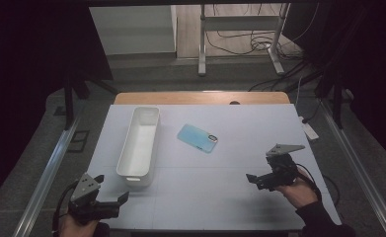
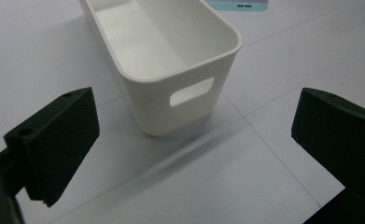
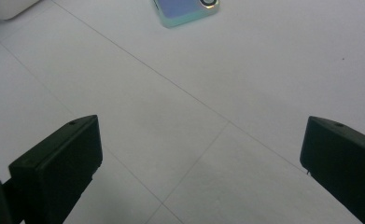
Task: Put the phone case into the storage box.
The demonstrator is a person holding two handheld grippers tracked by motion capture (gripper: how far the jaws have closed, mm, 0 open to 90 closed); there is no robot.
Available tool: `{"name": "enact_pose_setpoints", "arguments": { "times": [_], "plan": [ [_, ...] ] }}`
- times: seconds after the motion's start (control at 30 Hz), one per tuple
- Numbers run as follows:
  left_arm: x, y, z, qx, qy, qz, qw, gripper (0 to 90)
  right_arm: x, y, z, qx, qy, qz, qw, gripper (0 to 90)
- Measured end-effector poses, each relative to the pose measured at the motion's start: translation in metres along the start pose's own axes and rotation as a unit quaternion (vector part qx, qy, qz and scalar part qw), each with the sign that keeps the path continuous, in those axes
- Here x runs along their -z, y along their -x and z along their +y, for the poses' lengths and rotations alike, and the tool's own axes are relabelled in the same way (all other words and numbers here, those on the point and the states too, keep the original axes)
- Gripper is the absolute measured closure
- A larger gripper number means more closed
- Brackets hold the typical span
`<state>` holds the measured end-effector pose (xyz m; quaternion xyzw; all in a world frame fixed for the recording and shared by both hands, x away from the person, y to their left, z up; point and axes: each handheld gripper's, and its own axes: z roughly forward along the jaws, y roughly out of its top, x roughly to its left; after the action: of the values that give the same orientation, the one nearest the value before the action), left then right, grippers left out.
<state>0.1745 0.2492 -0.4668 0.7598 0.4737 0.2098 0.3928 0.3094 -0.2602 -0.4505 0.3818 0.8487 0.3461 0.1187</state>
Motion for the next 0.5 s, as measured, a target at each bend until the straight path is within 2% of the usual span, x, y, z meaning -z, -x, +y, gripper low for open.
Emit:
{"name": "enact_pose_setpoints", "arguments": {
  "times": [0.5],
  "plan": [
    [0.0,0.0,0.0,0.0,0.0,-0.002,1.0,1.5,-0.014,-0.002,0.015,0.018,-0.003,0.007,0.9998,0.0]
  ]
}}
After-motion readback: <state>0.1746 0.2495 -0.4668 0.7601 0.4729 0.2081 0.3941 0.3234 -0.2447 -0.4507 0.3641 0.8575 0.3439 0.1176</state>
